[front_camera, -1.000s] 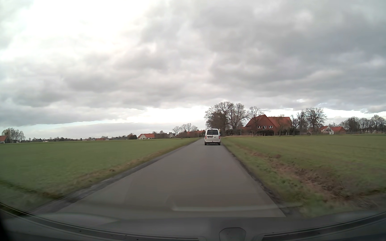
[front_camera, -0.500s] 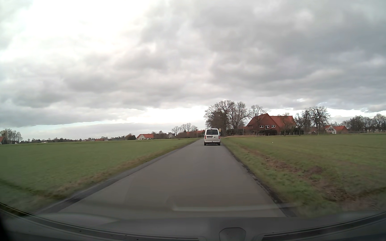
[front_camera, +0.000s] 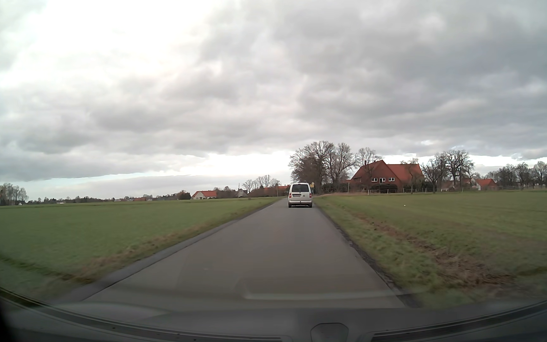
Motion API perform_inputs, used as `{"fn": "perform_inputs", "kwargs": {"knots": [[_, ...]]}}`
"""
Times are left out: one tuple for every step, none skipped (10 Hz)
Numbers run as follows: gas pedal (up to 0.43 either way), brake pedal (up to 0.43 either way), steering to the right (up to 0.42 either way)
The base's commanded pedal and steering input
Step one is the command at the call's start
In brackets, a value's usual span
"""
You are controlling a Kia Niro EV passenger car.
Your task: Follow the waypoints while adhering to traffic rules and regulations
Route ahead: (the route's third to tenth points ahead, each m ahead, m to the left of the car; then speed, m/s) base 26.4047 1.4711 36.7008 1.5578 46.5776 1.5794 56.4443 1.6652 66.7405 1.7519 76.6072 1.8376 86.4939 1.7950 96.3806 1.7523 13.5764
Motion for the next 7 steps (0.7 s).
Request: {"fn": "perform_inputs", "kwargs": {"knots": [[0.15,0.0,0.0],[0.15,0.0,0.0],[0.15,0.0,0.0],[0.15,0.0,0.0],[0.138,0.0,0.0],[0.118,0.0,0.0],[0.11,0.0,0.0]]}}
